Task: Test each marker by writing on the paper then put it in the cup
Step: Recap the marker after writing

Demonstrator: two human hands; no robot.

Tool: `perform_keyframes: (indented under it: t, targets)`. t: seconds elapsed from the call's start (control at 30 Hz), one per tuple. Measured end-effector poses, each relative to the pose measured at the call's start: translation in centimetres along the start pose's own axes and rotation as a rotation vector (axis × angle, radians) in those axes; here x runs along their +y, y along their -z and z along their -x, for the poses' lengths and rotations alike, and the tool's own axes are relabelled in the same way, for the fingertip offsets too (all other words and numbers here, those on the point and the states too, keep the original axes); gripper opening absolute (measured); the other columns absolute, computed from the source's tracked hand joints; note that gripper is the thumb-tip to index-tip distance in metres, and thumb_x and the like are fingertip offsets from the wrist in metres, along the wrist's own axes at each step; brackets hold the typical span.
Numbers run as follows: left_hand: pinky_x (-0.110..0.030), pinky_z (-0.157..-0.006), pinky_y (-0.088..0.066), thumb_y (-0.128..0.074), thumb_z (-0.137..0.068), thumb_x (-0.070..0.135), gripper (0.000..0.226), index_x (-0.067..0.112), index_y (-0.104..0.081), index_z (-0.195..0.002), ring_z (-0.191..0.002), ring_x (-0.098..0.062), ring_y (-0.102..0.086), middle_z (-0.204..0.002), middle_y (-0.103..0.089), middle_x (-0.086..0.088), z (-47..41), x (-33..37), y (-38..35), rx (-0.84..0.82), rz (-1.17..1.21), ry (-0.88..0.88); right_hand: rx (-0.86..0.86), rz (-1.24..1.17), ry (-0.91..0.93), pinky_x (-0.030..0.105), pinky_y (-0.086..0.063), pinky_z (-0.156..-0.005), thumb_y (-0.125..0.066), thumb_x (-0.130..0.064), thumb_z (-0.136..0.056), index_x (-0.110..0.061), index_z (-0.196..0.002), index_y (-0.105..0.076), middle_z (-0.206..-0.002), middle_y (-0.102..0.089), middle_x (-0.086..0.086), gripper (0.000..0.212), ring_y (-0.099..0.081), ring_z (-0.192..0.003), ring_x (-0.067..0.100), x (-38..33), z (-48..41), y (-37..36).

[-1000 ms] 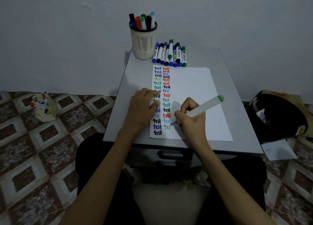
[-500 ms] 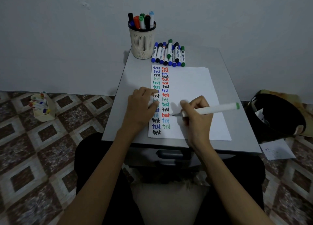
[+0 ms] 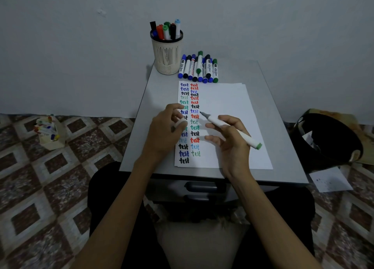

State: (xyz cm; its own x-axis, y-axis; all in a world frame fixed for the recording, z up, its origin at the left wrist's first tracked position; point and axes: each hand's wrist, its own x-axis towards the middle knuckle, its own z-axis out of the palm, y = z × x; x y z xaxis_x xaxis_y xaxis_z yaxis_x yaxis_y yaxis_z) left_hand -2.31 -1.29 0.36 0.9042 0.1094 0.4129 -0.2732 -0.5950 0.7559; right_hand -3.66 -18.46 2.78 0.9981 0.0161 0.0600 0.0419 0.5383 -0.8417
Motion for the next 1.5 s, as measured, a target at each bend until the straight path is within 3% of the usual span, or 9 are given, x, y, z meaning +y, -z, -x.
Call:
perform_keyframes:
  t: [0.13, 0.23, 0.4, 0.5, 0.77, 0.97, 1.17, 1.33, 1.5]
  targets:
    - [-0.026, -0.070, -0.057, -0.056, -0.092, 0.019, 0.026, 0.020, -0.048, -0.117, -0.093, -0.007, -0.064, -0.101, -0.060, 0.007, 0.2, 0.8, 0.4, -0.100, 0.217, -0.020, 0.022, -0.007, -0.013, 0.024, -0.046, -0.045, -0.044, 0.012, -0.087, -0.004, -0.083, -0.051, -0.060, -0.061, 0.009, 0.018, -0.059, -0.051, 0.020, 0.1, 0.1, 0.2]
    - [-0.024, -0.071, -0.057, -0.056, -0.091, 0.017, 0.025, 0.021, -0.048, -0.114, -0.094, -0.007, -0.064, -0.104, -0.060, 0.003, 0.4, 1.1, 0.4, -0.137, 0.239, -0.029, 0.026, 0.002, 0.004, 0.025, -0.040, -0.043, -0.050, 0.004, -0.077, -0.006, -0.077, -0.049, -0.059, -0.057, 0.010, 0.010, -0.051, -0.045, 0.019, 0.3, 0.0, 0.3]
    - [-0.022, -0.075, -0.055, -0.061, -0.087, 0.013, 0.024, 0.023, -0.051, -0.107, -0.095, -0.008, -0.064, -0.103, -0.062, 0.006, 0.4, 1.2, 0.7, -0.130, 0.306, -0.029, -0.008, 0.038, 0.010, 0.024, -0.041, -0.043, -0.049, 0.005, -0.078, -0.006, -0.078, -0.048, -0.059, -0.059, 0.010, 0.011, -0.051, -0.044, 0.019, 0.5, 0.1, 0.4]
    - [-0.030, -0.079, -0.055, -0.064, -0.082, 0.010, 0.022, 0.021, -0.057, -0.100, -0.099, -0.016, -0.064, -0.100, -0.067, 0.005, 0.3, 1.1, 1.3, -0.156, 0.480, 0.033, -0.049, 0.085, -0.016, 0.025, -0.044, -0.043, -0.056, 0.007, -0.081, -0.005, -0.082, -0.050, -0.063, -0.061, 0.014, 0.013, -0.058, -0.048, 0.022, 0.3, 0.1, 0.2]
    - [-0.024, -0.074, -0.054, -0.067, -0.074, 0.013, 0.017, 0.018, -0.070, -0.090, -0.091, -0.020, -0.067, -0.096, -0.071, -0.003, 0.5, 0.9, 2.6, -0.183, 0.743, 0.218, -0.047, 0.082, -0.052, 0.035, -0.060, -0.067, -0.065, 0.005, -0.082, -0.002, -0.080, -0.057, -0.078, -0.071, 0.014, 0.011, -0.072, -0.071, 0.032, -0.3, 0.3, -0.1]
    - [-0.025, -0.072, -0.055, -0.069, -0.069, 0.007, 0.018, 0.021, -0.073, -0.080, -0.091, -0.021, -0.068, -0.092, -0.073, -0.003, 0.5, 1.0, 2.5, -0.189, 0.754, 0.241, -0.070, 0.091, -0.074, 0.035, -0.060, -0.065, -0.066, 0.007, -0.083, -0.005, -0.076, -0.055, -0.078, -0.071, 0.018, 0.017, -0.072, -0.067, 0.031, -0.5, 0.3, -0.4]
    - [-0.025, -0.073, -0.055, -0.070, -0.067, 0.008, 0.020, 0.008, -0.068, -0.087, -0.088, -0.020, -0.069, -0.089, -0.074, 0.001, 0.4, 0.8, 2.4, -0.147, 0.637, 0.204, -0.041, 0.100, -0.093, 0.034, -0.060, -0.064, -0.067, 0.005, -0.083, -0.006, -0.075, -0.053, -0.080, -0.072, 0.019, 0.019, -0.072, -0.070, 0.033, 0.0, 0.5, -0.9]
    - [-0.025, -0.071, -0.056, -0.069, -0.068, 0.012, 0.020, 0.011, -0.067, -0.089, -0.088, -0.021, -0.069, -0.091, -0.073, -0.001, 0.3, 1.0, 2.3, -0.134, 0.630, 0.211, -0.020, 0.139, -0.123, 0.032, -0.060, -0.063, -0.069, 0.001, -0.083, -0.004, -0.081, -0.055, -0.081, -0.072, 0.023, 0.015, -0.072, -0.067, 0.029, -0.5, -0.3, -1.2]
    - [-0.026, -0.074, -0.055, -0.066, -0.076, 0.011, 0.018, 0.010, -0.063, -0.093, -0.094, -0.021, -0.067, -0.100, -0.068, -0.008, 0.2, 1.0, 2.0, -0.039, 0.600, 0.168, -0.126, 0.181, -0.149, 0.032, -0.061, -0.065, -0.068, 0.000, -0.084, -0.002, -0.089, -0.058, -0.084, -0.071, 0.019, 0.011, -0.071, -0.067, 0.027, -1.1, -2.1, -1.6]
